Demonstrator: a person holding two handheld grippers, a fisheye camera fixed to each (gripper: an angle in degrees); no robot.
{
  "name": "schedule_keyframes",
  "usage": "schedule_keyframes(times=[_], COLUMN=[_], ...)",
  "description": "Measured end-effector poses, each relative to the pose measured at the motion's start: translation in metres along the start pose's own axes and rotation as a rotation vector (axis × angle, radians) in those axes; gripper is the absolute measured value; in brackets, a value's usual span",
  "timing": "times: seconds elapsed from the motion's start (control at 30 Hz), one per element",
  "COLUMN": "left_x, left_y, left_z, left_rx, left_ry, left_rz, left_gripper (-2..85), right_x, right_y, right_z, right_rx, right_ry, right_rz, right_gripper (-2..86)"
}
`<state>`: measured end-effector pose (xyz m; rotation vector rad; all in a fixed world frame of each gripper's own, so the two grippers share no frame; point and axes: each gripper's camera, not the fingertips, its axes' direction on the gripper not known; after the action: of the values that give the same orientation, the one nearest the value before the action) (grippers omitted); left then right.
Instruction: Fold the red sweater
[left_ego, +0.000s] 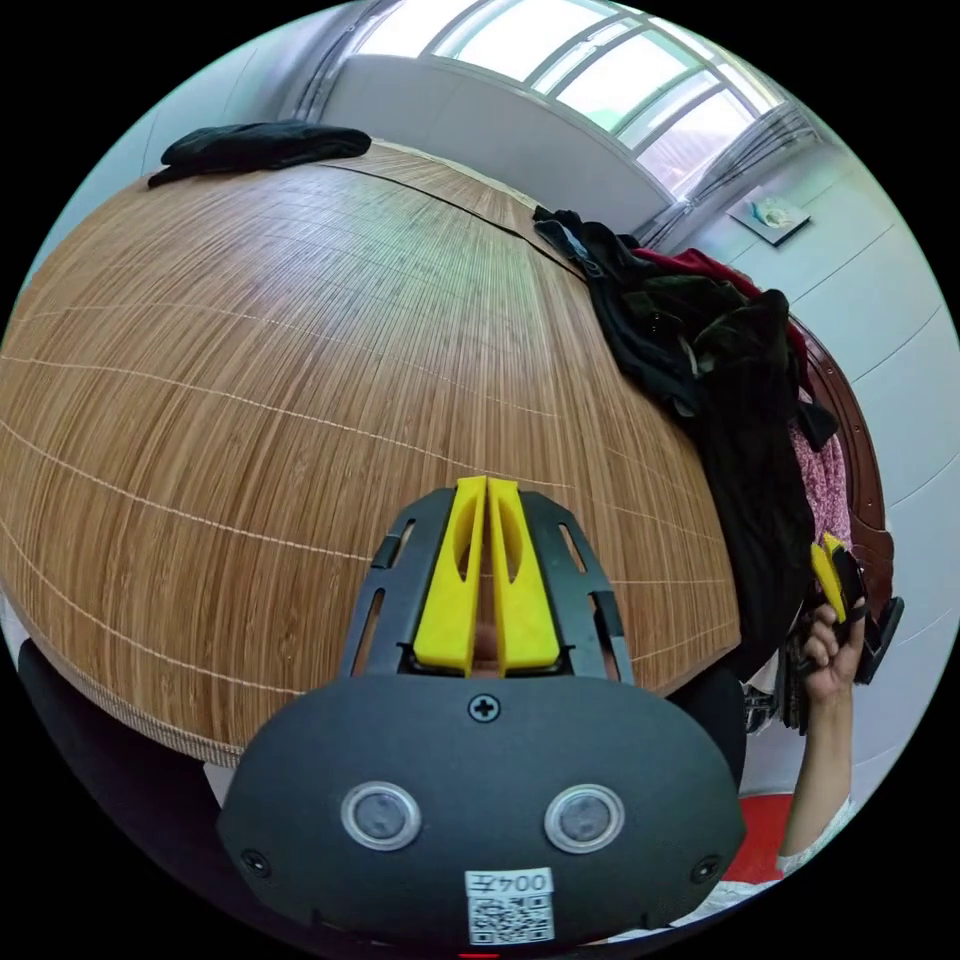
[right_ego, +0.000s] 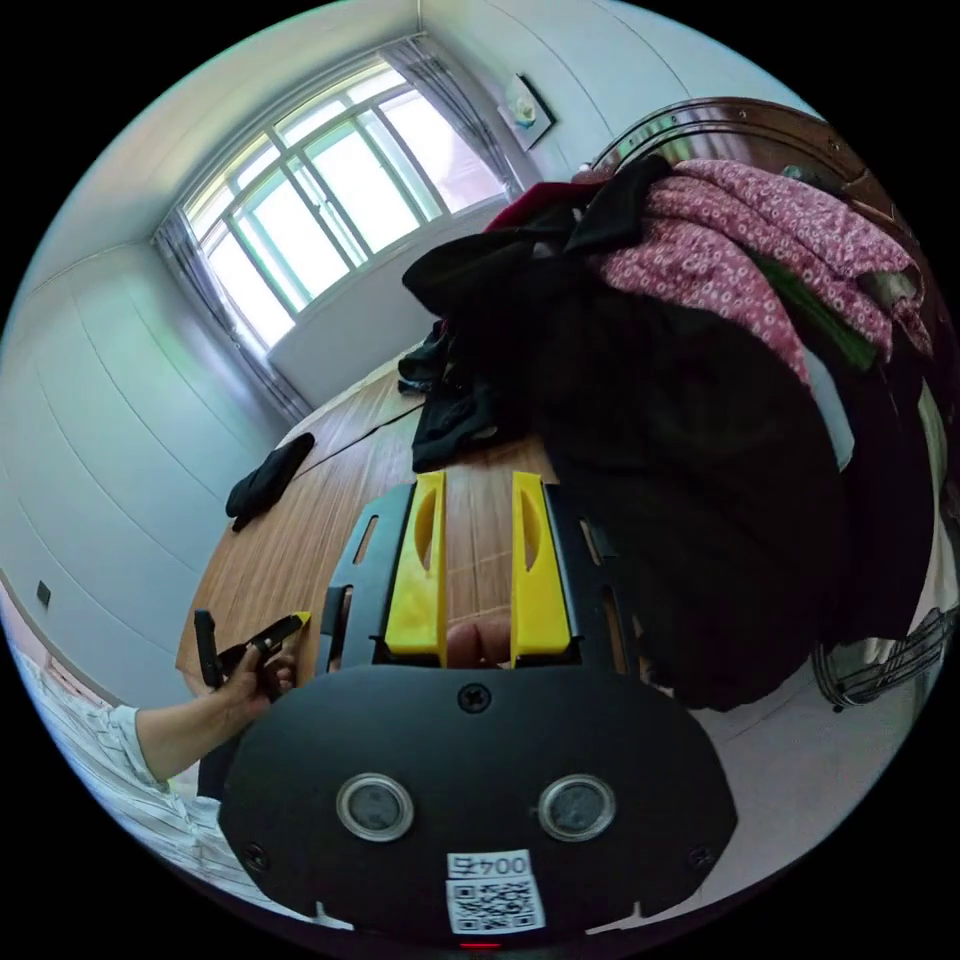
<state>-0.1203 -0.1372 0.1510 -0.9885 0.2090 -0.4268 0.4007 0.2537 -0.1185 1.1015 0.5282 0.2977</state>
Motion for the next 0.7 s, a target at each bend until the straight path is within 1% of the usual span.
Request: schedule_keyframes(times=[0.13, 0.37, 0.43, 0.63, 0.7], left_x=[-0.023, -0.05, -0.063, -0.076, -0.081], left_y=[-0.009, -0.02, -0.024, -0.033, -0.036], left_z=[-0.002, -0.005, -0.005, -0.01, -0.01], left_rx=[0.006, 0.022, 0.021, 0.023, 0.021], left_ry=[0.132, 0.254, 0.315, 0.353, 0.367], left_rz=[-0.048, -0.103, -0.14, -0.149, -0.153], left_gripper=[0.4, 0.5, 0.7, 0.7, 0.6], right_x=[0.042, 0.067, 0.059, 0.022, 0.01], right_y=[-0.081, -0.215, -0.266, -0.377, -0.402], right_z=[-0.016, 0.005, 0.028, 0.12, 0.145], right_rx=[0.101, 0.195, 0.198, 0.076, 0.074], right_ry=[0.073, 0.215, 0.288, 0.498, 0.554], right_rz=[-0.008, -0.083, -0.153, -0.35, -0.404], right_gripper=[10.9, 12.6, 13.6, 16.1, 16.4])
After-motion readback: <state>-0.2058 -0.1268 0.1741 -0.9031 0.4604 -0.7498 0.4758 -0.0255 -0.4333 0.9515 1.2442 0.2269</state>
